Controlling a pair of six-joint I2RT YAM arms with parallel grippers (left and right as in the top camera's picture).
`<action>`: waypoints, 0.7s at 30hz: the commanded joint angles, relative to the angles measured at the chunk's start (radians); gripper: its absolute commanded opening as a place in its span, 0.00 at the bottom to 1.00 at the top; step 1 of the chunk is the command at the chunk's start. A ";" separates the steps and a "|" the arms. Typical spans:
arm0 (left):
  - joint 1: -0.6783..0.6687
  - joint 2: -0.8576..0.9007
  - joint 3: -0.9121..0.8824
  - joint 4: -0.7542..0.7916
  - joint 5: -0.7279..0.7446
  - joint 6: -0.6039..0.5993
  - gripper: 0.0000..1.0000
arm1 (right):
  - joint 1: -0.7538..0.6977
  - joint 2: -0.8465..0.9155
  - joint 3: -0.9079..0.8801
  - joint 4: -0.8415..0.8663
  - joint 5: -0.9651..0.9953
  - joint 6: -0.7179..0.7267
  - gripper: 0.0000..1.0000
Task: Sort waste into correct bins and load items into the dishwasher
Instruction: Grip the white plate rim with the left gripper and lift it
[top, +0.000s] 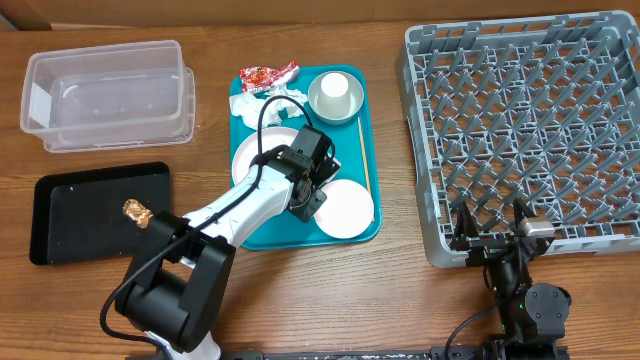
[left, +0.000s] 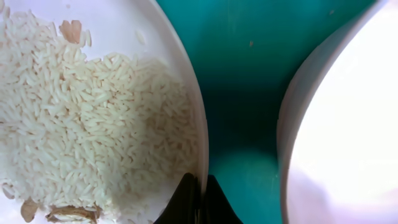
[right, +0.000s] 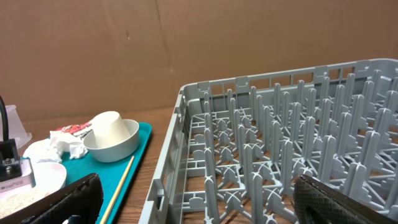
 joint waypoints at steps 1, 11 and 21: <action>0.010 0.000 0.019 -0.027 0.006 -0.060 0.04 | -0.003 -0.012 -0.011 0.003 0.010 -0.003 1.00; 0.010 0.000 0.137 -0.157 -0.053 -0.126 0.04 | -0.003 -0.012 -0.010 0.003 0.010 -0.003 1.00; 0.010 0.000 0.226 -0.275 -0.107 -0.239 0.04 | -0.003 -0.012 -0.011 0.003 0.010 -0.003 1.00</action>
